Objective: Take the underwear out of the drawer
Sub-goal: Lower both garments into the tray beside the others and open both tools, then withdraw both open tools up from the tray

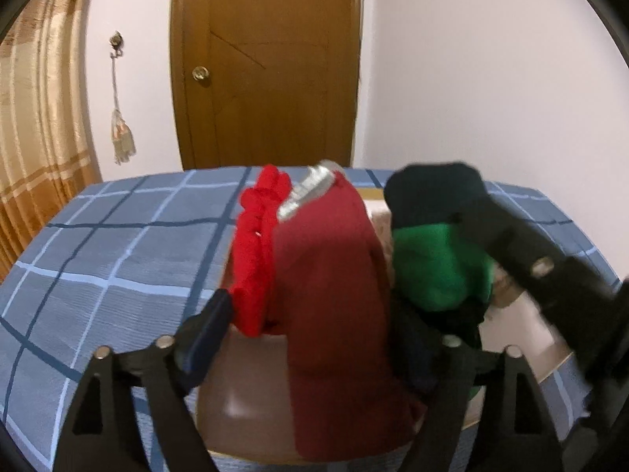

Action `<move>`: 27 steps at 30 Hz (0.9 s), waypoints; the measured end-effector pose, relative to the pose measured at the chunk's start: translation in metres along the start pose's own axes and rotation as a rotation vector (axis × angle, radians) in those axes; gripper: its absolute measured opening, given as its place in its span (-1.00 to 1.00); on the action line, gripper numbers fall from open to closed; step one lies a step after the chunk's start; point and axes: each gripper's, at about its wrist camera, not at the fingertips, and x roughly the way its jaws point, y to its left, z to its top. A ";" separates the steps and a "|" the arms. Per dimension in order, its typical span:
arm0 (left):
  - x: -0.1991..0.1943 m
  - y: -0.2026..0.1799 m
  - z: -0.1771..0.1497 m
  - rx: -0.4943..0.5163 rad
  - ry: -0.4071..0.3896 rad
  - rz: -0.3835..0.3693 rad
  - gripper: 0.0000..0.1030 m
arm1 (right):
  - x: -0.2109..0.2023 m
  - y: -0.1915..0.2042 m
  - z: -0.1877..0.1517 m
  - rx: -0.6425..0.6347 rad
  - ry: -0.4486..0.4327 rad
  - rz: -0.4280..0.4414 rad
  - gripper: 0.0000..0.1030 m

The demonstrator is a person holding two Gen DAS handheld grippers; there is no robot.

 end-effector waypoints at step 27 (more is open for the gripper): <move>-0.084 0.049 -0.028 0.014 -0.156 0.072 0.97 | -0.053 0.034 -0.007 -0.160 -0.199 -0.079 0.43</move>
